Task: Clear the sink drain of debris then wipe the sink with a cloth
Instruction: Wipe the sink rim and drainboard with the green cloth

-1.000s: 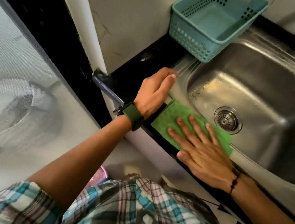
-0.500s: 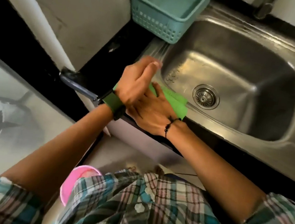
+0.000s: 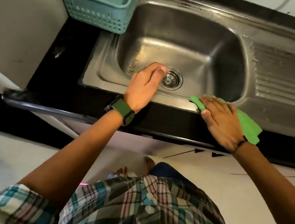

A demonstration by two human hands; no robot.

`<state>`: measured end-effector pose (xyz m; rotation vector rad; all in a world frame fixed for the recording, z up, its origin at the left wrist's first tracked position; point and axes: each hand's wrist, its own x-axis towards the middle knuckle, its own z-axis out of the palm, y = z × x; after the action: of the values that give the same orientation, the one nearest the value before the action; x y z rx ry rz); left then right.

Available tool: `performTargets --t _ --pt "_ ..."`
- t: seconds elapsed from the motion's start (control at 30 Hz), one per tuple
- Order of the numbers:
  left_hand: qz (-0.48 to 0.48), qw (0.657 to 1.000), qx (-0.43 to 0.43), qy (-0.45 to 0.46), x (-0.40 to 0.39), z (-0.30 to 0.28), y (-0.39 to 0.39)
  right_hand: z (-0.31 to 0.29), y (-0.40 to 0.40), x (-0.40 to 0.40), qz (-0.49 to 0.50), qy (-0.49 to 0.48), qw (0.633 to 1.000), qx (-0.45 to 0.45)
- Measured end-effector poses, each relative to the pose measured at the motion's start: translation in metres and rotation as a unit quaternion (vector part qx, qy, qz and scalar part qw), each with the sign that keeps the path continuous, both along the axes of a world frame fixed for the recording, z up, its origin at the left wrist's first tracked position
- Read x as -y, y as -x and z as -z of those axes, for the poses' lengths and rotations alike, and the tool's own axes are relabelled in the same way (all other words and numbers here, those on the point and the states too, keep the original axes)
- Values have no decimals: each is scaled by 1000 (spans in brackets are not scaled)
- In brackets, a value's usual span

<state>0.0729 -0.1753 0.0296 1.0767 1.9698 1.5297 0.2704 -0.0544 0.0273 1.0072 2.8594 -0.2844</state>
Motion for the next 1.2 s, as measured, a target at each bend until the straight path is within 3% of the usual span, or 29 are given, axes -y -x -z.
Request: performTargets --t 0.17,0.23,0.33,0.43,0.53,0.73,0.83,0.93,1.1,1.2 --pt "-45 999 -7 12 7 -8 4 5 111 65 -146 35 985 -86" --pt "-127 991 -29 24 15 -13 13 4 159 100 -138 80 980 -122" --pt "-127 990 -28 46 33 -19 42 6 180 113 -110 92 976 -166" --pt "-137 989 -21 55 29 -21 48 9 155 95 -170 40 967 -186" --pt "-77 995 -17 66 2 -20 22 10 104 57 -149 18 974 -169" --pt "50 995 -36 72 -33 -13 -18 -12 -61 -57 31 -27 997 -63" --pt "63 996 -22 59 -39 -13 -28 -13 -77 -65 109 -11 991 -78" --pt "62 996 -26 51 -40 -12 -33 -7 -48 -41 121 -8 984 -134" --pt "62 995 -47 61 -42 -16 -40 4 69 34 17 65 978 -200" --pt "4 995 -40 93 -34 -15 -27 2 109 58 -16 113 977 -183"
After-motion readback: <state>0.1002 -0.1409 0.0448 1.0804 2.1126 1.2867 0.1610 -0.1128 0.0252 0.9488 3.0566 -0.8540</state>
